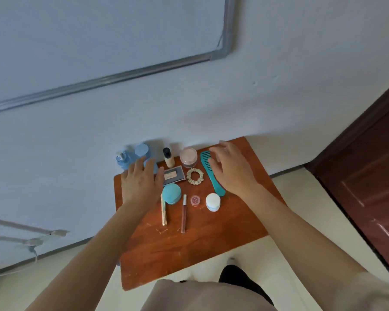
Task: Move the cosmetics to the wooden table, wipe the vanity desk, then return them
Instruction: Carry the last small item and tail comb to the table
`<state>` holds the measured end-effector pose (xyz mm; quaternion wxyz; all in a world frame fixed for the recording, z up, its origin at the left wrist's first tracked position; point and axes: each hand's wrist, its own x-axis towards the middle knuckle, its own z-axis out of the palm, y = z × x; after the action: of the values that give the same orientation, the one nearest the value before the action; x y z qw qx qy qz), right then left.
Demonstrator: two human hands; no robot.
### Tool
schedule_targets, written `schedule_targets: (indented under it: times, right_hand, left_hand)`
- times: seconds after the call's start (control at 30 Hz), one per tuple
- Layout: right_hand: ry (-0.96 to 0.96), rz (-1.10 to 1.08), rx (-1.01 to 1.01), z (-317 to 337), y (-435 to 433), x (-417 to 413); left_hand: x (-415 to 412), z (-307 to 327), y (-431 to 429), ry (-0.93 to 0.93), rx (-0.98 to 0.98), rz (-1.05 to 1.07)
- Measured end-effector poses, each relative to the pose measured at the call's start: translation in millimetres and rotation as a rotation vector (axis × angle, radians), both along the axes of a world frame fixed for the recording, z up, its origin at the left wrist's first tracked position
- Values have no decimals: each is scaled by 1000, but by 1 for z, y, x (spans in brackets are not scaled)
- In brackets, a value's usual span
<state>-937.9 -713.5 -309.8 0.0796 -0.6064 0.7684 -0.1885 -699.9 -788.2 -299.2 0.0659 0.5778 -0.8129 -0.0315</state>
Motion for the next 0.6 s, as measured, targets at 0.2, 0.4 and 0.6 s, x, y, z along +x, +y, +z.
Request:
schedule_targets:
  times: [0.2, 0.4, 0.6]
  right_hand:
    - [146, -280, -155, 51, 55, 13]
    - [173, -528, -82, 54, 167, 19]
    - [272, -822, -192, 79, 316, 2]
  left_hand:
    - [-10, 59, -2, 197, -257, -268]
    - [-70, 60, 53, 256, -157, -553]
    - [-146, 99, 163, 296, -156, -853]
